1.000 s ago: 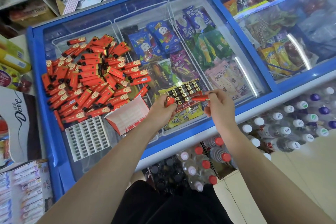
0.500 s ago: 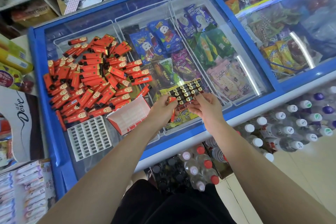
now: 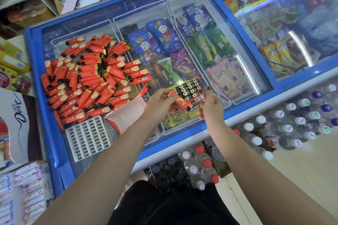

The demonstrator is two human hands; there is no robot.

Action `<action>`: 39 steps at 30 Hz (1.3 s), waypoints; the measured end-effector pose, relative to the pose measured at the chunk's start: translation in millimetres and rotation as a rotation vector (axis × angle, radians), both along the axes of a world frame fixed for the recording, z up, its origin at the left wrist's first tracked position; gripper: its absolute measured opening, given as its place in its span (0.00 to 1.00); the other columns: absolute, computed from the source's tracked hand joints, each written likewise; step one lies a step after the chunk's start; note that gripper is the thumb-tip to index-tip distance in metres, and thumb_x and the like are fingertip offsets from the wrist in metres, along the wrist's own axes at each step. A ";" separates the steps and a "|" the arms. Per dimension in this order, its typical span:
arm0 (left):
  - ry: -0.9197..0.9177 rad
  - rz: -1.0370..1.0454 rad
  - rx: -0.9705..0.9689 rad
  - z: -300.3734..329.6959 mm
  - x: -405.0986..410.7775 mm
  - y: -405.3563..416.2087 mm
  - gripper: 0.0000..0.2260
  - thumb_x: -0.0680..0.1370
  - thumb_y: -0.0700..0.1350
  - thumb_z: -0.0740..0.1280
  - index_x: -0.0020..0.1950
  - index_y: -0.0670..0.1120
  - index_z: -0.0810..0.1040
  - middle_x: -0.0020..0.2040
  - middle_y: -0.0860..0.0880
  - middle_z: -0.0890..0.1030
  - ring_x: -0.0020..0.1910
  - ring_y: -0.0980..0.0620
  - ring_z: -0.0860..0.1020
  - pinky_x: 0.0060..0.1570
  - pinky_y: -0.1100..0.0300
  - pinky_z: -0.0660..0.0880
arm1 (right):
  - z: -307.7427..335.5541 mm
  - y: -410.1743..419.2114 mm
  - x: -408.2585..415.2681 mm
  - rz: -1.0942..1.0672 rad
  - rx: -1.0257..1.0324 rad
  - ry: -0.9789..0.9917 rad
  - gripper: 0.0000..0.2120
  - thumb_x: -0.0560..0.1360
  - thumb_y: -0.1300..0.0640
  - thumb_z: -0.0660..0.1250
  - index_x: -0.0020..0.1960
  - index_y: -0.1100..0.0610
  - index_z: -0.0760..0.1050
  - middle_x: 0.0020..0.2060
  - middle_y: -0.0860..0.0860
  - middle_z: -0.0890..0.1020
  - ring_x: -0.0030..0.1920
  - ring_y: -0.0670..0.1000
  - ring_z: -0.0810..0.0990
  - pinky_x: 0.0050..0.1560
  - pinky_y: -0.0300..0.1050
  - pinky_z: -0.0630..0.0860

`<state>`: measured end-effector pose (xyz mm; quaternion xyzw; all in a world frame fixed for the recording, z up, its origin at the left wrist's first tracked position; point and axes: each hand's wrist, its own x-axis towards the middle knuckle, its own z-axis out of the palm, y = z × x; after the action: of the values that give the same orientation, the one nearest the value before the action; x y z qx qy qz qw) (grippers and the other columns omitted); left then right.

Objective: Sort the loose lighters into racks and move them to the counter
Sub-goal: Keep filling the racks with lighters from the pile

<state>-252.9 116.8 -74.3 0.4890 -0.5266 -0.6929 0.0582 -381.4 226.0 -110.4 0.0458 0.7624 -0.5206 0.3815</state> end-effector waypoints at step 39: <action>-0.288 -0.292 -0.399 -8.0 -3.9 -6.0 0.19 0.82 0.41 0.68 0.64 0.60 0.66 0.52 0.40 0.82 0.47 0.37 0.85 0.44 0.42 0.82 | 25.3 9.7 -36.9 0.188 -0.126 0.385 0.10 0.77 0.64 0.66 0.46 0.50 0.80 0.40 0.54 0.84 0.39 0.56 0.84 0.48 0.62 0.83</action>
<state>-256.8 110.8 -82.3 0.4802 -0.7204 -0.5001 -0.0222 -418.3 235.7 -85.1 -0.1495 0.7880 -0.5287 0.2778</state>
